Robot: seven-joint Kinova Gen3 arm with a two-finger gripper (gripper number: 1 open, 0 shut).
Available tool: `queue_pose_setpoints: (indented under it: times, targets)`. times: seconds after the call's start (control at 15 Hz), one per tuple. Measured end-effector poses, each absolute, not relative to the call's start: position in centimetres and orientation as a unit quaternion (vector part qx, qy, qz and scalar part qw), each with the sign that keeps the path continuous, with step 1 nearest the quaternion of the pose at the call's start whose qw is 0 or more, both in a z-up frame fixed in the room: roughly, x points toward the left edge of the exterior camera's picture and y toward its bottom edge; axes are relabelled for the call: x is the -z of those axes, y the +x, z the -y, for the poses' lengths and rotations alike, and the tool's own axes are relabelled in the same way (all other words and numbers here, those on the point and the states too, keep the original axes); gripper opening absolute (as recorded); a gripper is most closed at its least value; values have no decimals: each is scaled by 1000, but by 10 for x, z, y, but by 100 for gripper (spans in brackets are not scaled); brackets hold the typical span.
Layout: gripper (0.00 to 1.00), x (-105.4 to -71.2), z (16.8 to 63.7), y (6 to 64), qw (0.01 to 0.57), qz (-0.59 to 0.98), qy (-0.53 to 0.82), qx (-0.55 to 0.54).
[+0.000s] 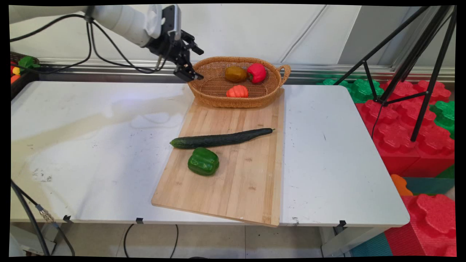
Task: Pick up the potato from the vegetable basket
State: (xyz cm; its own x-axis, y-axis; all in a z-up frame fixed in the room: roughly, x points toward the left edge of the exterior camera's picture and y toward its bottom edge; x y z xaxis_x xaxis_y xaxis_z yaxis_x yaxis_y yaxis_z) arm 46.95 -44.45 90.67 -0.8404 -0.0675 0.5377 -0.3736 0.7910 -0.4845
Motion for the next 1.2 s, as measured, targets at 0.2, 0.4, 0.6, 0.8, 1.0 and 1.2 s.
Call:
queue_pose_setpoints:
  times: [0.2, 0.4, 0.6, 0.8, 1.0, 1.2]
  targets:
    - [100, -897, 461, 464, 245, 912, 118, -308]
    - [100, -886, 479, 458, 234, 913, 113, -315]
    - [100, -877, 495, 453, 223, 914, 108, -320]
    - [100, -866, 512, 448, 211, 917, 101, -322]
    - [100, -856, 526, 442, 203, 919, 95, -323]
    - [100, -844, 542, 436, 196, 922, 90, -322]
